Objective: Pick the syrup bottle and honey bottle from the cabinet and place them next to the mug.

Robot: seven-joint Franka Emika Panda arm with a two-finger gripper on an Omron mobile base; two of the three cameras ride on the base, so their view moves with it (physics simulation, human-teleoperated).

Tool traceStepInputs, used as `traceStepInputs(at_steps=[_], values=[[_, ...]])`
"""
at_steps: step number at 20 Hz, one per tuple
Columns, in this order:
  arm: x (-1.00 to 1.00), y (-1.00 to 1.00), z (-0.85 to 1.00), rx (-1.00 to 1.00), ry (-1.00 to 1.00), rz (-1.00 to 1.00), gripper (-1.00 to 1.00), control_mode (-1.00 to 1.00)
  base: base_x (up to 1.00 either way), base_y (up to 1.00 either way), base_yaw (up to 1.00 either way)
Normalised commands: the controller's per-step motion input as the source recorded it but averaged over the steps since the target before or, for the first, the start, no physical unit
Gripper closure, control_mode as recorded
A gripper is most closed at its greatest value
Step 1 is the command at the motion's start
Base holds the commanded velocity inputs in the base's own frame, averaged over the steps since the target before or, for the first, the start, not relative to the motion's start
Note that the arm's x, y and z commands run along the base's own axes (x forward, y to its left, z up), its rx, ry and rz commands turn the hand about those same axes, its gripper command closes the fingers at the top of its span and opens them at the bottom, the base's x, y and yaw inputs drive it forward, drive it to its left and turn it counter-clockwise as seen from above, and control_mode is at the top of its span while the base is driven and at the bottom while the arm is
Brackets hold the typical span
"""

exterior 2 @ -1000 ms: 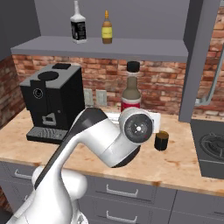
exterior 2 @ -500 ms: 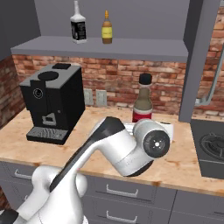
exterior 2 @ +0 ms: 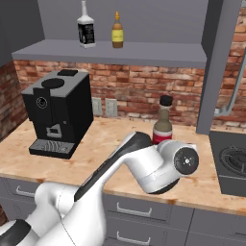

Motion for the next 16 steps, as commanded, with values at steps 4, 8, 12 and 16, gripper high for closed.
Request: traceStepInputs(at_steps=[4, 8, 12, 16], values=[[0.14, -0.36, -0.27, 0.00, 0.00, 0.05, 1.00, -1.00, 0.00, 0.00, 0.00], [0.24, -0.39, -0.08, -0.01, 0.01, 0.04, 1.00, -1.00, 0.00, 0.00, 0.00], [0.33, -0.33, -0.01, -0.01, 0.00, 0.03, 1.00, -1.00, 0.00, 0.00, 0.00], [0.25, -0.25, -0.03, -0.01, 0.00, 0.04, 1.00, -1.00, 0.00, 0.00, 0.00]])
